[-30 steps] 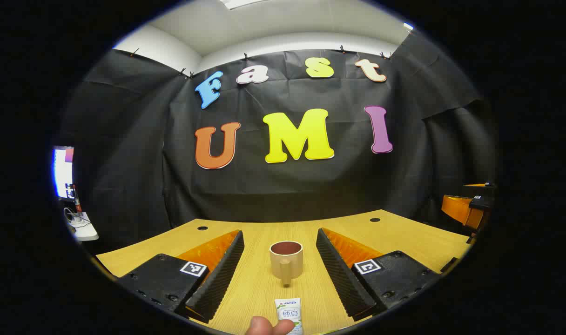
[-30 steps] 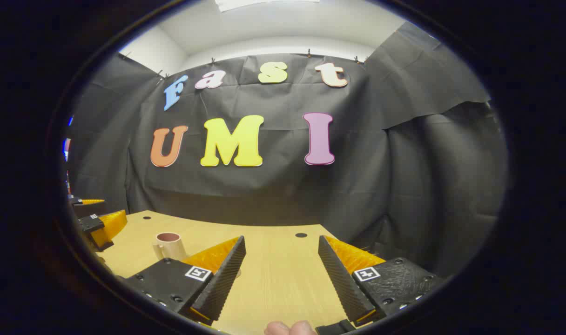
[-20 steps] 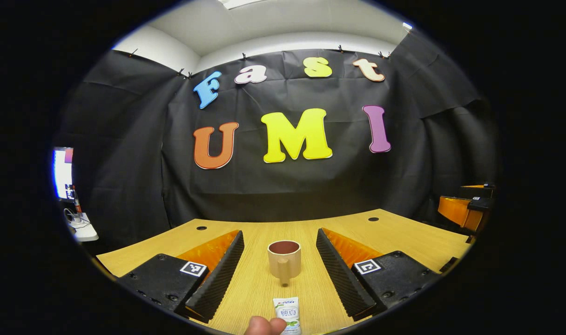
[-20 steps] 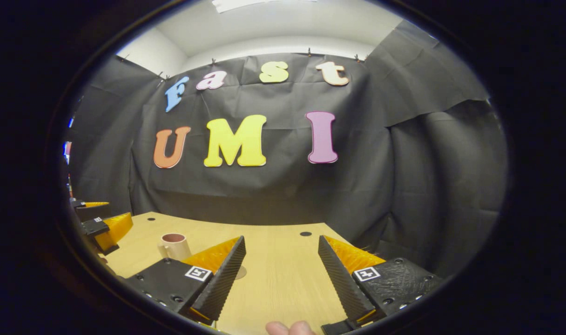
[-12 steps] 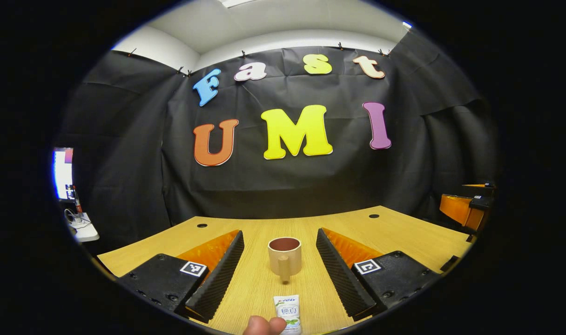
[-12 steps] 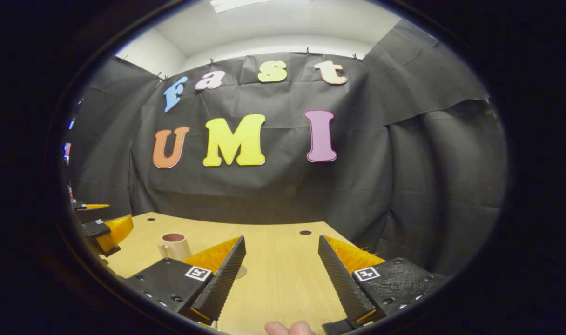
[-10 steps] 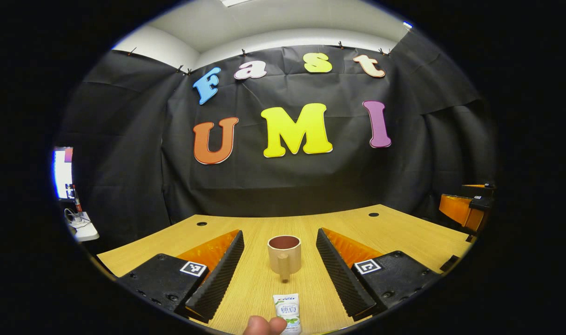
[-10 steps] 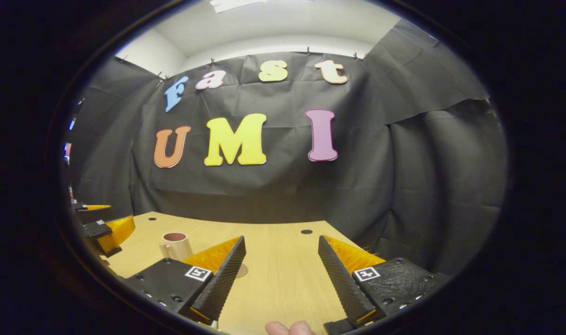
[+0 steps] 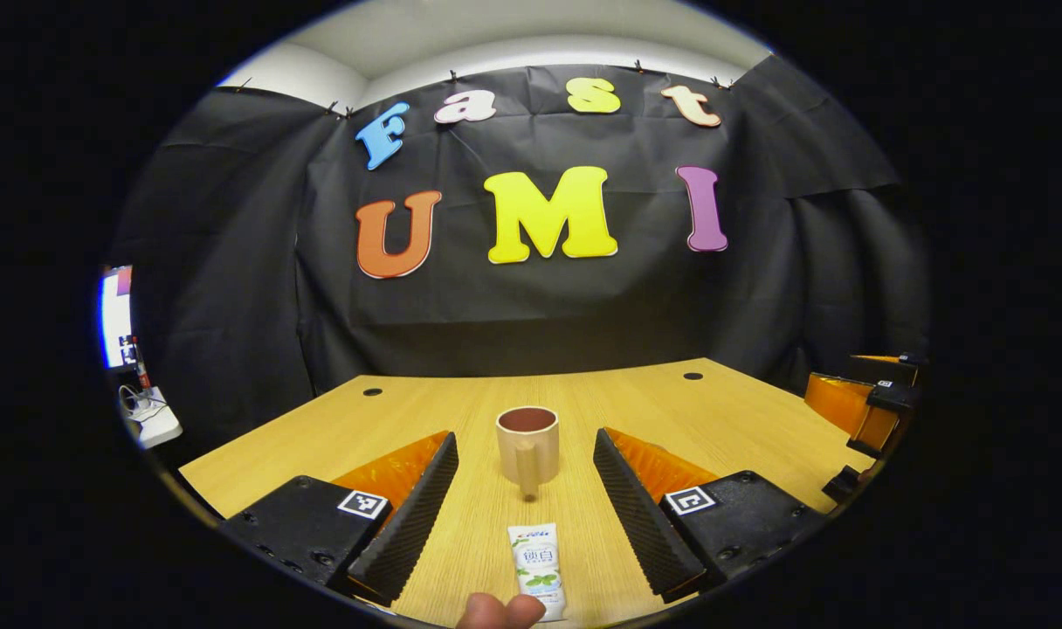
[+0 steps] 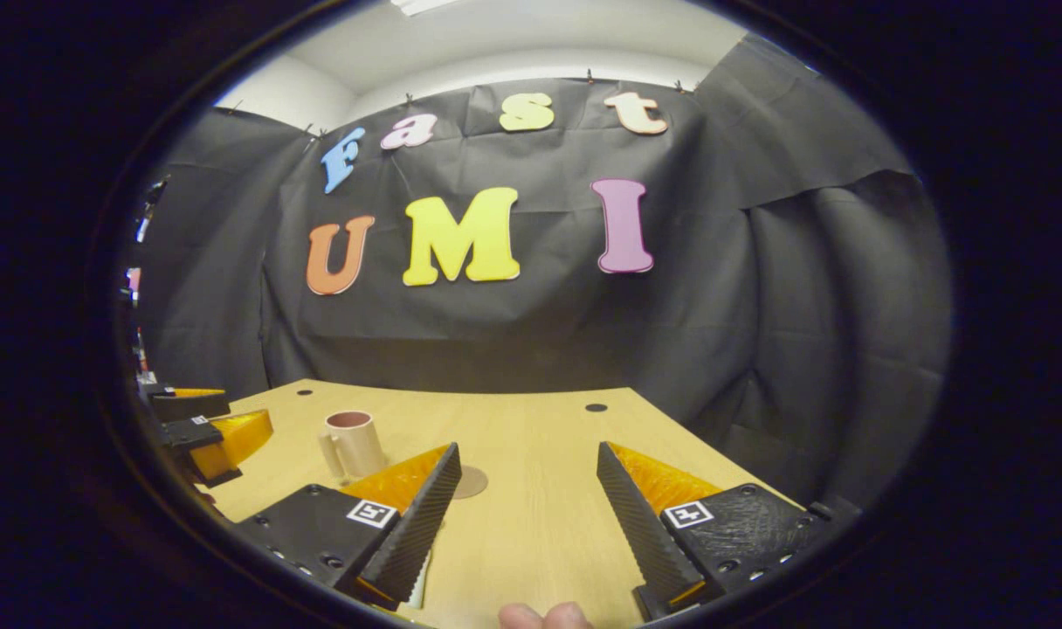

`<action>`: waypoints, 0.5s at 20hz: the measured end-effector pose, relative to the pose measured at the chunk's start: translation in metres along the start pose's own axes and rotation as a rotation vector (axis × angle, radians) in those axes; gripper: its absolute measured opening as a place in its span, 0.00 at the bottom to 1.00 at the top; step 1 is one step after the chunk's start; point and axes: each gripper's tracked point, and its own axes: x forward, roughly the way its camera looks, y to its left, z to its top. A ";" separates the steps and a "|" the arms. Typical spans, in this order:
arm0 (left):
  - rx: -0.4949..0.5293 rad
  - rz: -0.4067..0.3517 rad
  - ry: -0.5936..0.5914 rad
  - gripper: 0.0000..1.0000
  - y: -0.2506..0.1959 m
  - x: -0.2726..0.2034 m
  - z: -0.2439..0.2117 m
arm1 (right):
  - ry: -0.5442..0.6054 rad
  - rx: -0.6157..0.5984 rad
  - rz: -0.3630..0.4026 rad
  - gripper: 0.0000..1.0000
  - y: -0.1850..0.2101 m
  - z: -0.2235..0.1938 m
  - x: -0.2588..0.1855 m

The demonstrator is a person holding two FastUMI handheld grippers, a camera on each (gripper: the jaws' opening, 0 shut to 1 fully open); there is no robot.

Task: Put the toothbrush and toothpaste on the desktop into the cup, then pick up the cup and place it on the coaster on the desktop.

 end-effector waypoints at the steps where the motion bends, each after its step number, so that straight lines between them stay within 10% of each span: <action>1: -0.007 -0.008 0.034 0.99 -0.002 -0.002 -0.010 | 0.013 -0.003 0.005 0.95 0.002 -0.006 0.000; 10: -0.077 -0.027 0.329 1.00 -0.002 -0.007 -0.090 | 0.123 -0.019 0.050 0.95 0.022 -0.049 -0.002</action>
